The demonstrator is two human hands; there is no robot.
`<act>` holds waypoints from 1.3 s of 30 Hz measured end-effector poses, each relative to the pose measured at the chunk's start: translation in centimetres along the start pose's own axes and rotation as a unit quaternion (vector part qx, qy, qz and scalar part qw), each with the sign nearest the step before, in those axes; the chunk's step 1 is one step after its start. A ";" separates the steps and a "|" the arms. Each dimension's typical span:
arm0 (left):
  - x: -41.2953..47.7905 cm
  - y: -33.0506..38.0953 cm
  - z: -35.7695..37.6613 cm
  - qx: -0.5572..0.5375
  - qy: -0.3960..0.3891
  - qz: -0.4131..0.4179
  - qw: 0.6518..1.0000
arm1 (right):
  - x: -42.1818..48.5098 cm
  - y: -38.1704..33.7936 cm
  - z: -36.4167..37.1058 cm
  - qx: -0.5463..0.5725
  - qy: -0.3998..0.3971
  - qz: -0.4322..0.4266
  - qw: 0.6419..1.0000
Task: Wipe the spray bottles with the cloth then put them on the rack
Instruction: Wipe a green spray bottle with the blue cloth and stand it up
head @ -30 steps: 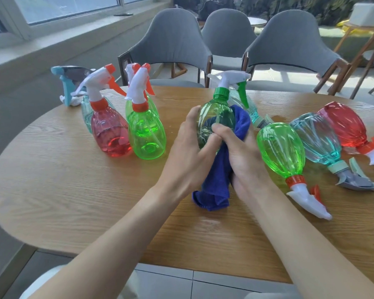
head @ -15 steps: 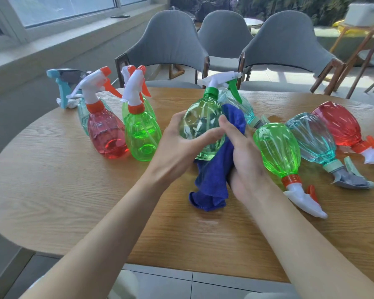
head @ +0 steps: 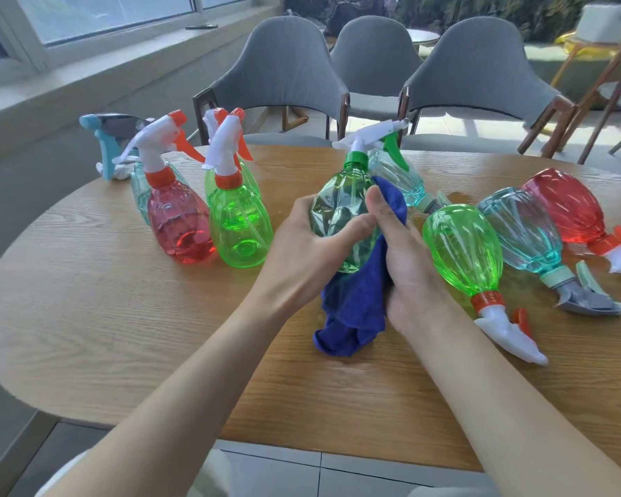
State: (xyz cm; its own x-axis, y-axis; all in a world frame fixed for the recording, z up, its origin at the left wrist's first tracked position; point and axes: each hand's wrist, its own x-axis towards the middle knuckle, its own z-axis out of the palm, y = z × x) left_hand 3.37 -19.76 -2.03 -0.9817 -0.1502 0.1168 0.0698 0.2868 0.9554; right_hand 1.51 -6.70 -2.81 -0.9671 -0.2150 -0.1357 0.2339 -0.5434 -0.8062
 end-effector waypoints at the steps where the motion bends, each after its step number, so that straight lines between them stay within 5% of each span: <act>1: 0.1 -0.1 0.0 0.007 0.002 0.003 1.000 | 0.0 0.0 0.1 -0.002 -0.001 -0.004 1.000; 22: 0.9 -1.0 0.1 -0.058 0.002 -0.038 0.998 | 0.4 0.9 -0.2 -0.136 0.000 -0.073 0.988; 28: 1.7 -1.4 0.1 -0.213 -0.012 -0.097 0.972 | -0.5 1.6 0.5 -0.346 -0.027 -0.192 0.918; 31: 1.2 -1.3 0.3 -0.176 0.023 -0.074 0.981 | -0.6 1.6 0.6 -0.427 -0.040 -0.253 0.868; 33: 0.6 -1.3 0.4 -0.121 0.016 -0.039 0.992 | 0.1 1.2 0.1 -0.409 -0.026 -0.261 0.874; 36: -0.4 -1.1 0.7 -0.047 -0.013 0.005 0.999 | 1.4 0.1 -0.6 -0.306 0.016 -0.191 0.933; 39: -0.6 -0.7 1.2 -0.037 -0.009 0.021 0.999 | 1.0 0.0 -0.6 -0.308 0.036 -0.181 0.933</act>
State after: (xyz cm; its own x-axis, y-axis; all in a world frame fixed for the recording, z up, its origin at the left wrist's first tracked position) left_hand 3.71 -18.75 -3.10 -0.9807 -0.1217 0.1532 0.1237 0.2212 0.9674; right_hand 0.50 -6.36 -3.28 -0.9810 -0.0403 0.1895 -0.1899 0.0047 -0.9818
